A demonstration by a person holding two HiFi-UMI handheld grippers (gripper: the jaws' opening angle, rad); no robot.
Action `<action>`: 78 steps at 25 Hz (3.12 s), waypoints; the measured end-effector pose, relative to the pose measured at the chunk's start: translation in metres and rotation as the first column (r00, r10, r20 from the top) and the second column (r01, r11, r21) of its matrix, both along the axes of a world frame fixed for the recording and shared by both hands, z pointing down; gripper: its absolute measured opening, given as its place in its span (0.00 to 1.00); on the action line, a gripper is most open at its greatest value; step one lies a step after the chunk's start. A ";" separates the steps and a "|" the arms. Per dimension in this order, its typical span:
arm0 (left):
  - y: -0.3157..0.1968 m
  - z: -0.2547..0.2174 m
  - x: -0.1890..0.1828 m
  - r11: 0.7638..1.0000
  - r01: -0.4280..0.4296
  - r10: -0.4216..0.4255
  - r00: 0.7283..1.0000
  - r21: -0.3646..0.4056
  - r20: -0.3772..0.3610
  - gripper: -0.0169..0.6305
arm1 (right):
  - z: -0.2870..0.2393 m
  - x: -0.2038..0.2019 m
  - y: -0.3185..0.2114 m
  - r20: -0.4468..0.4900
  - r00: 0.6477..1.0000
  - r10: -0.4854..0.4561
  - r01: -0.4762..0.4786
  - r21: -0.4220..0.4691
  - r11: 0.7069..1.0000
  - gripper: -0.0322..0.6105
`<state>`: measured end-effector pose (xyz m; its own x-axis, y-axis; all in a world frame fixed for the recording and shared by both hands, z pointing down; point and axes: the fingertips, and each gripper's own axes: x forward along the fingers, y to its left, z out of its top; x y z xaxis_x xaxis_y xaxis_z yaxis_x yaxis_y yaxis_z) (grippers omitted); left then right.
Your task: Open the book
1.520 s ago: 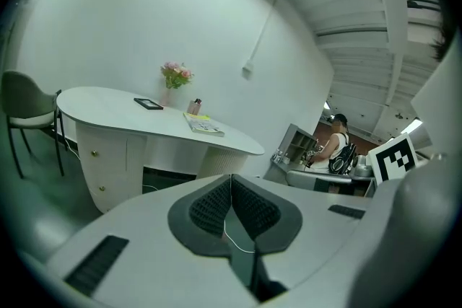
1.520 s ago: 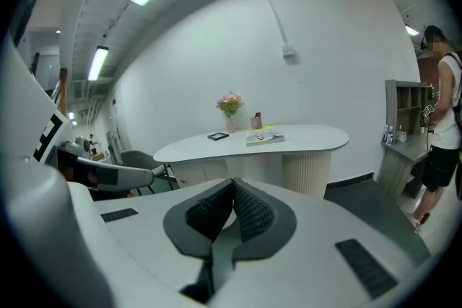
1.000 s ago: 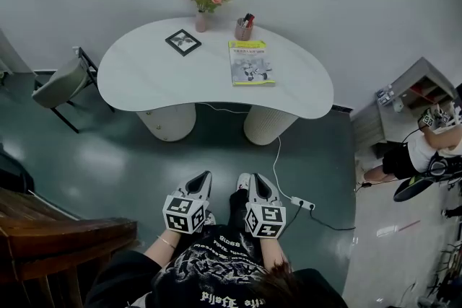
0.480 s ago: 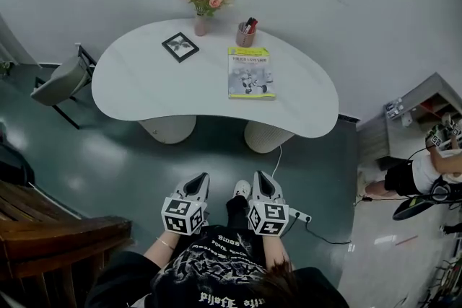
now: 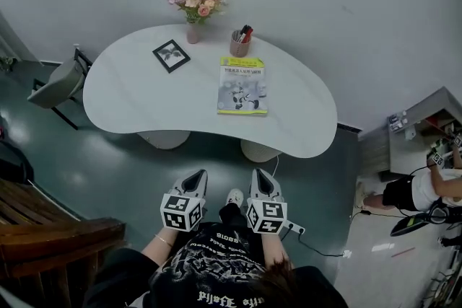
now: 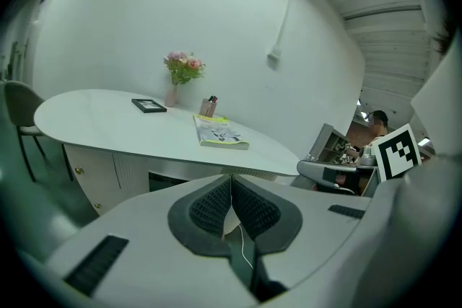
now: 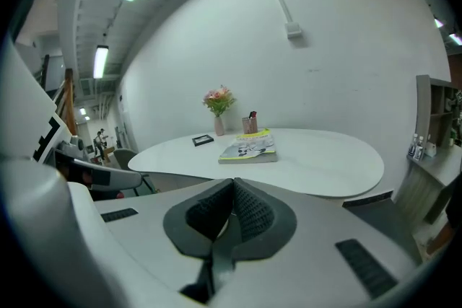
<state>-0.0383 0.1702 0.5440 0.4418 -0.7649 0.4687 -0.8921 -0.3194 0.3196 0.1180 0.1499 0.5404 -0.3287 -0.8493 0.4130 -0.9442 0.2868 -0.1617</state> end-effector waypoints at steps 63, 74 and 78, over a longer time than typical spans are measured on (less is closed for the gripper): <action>-0.284 -0.014 0.024 0.998 -0.058 0.059 0.998 0.039 -0.021 0.06 | 0.004 0.020 -0.244 -0.026 0.999 0.031 -0.034 -0.105 0.994 0.09; -0.298 -0.007 0.003 0.997 -0.071 0.072 0.997 0.022 -0.035 0.06 | 0.015 0.022 -0.258 -0.051 0.989 0.136 -0.143 -0.185 0.972 0.10; -0.296 -0.008 0.004 0.998 -0.064 0.065 0.997 0.021 -0.035 0.06 | 0.015 0.024 -0.259 -0.024 0.990 0.137 -0.139 -0.213 0.967 0.14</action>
<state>-0.0348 -0.1255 0.5356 0.5067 -0.7435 0.4365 -0.8576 -0.3826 0.3438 0.1420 -0.1094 0.5555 -0.2100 -0.7777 0.5925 -0.9740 0.1135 -0.1962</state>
